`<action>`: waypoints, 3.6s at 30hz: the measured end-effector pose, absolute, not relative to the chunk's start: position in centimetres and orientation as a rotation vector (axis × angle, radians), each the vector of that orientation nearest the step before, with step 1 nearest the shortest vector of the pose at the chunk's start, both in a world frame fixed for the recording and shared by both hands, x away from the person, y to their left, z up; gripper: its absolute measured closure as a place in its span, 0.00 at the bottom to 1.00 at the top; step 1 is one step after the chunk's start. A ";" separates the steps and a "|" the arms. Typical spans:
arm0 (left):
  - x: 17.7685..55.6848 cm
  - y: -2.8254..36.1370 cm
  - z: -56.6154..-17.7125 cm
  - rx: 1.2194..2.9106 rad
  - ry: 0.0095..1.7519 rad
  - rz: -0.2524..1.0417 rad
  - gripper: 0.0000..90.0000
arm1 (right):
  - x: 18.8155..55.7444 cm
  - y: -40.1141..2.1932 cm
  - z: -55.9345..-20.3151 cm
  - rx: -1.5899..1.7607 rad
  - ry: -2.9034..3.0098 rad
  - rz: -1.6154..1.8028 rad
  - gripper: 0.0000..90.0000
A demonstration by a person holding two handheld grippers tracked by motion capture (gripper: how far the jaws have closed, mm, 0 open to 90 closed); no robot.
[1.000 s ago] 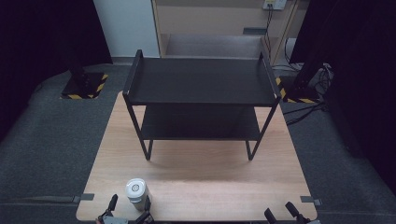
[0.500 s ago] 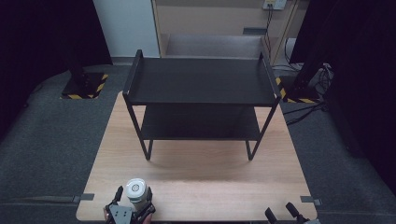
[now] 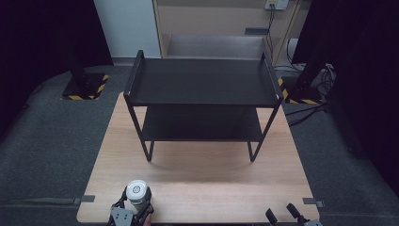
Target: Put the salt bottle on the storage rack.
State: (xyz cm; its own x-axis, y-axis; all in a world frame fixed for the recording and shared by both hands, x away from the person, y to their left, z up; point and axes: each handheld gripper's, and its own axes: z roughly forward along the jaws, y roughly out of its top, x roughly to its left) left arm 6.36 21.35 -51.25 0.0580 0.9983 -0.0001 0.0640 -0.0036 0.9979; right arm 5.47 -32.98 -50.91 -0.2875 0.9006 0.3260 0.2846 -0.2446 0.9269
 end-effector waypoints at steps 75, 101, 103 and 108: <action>18.6 16.3 -33.3 1.348 1.012 0.989 0.34 | 8.1 -33.1 -49.6 1.385 1.460 1.606 0.08; 23.2 15.6 -34.2 1.355 1.027 0.990 0.34 | 9.5 -33.6 -49.4 1.407 1.453 1.576 0.08; 23.5 15.6 -34.3 1.356 1.031 0.990 0.34 | 9.6 -33.6 -49.4 1.411 1.453 1.574 0.08; 23.9 15.2 -34.4 1.359 1.032 1.000 0.34 | 9.8 -33.7 -49.4 1.412 1.453 1.572 0.08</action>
State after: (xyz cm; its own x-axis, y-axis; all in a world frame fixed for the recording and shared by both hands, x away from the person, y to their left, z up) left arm 23.88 15.25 -34.40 0.2631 0.9647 0.0057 0.0366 -0.0159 0.9992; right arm 9.80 -33.68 -49.45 -0.2807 0.9078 0.3117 0.2389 -0.2485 0.9387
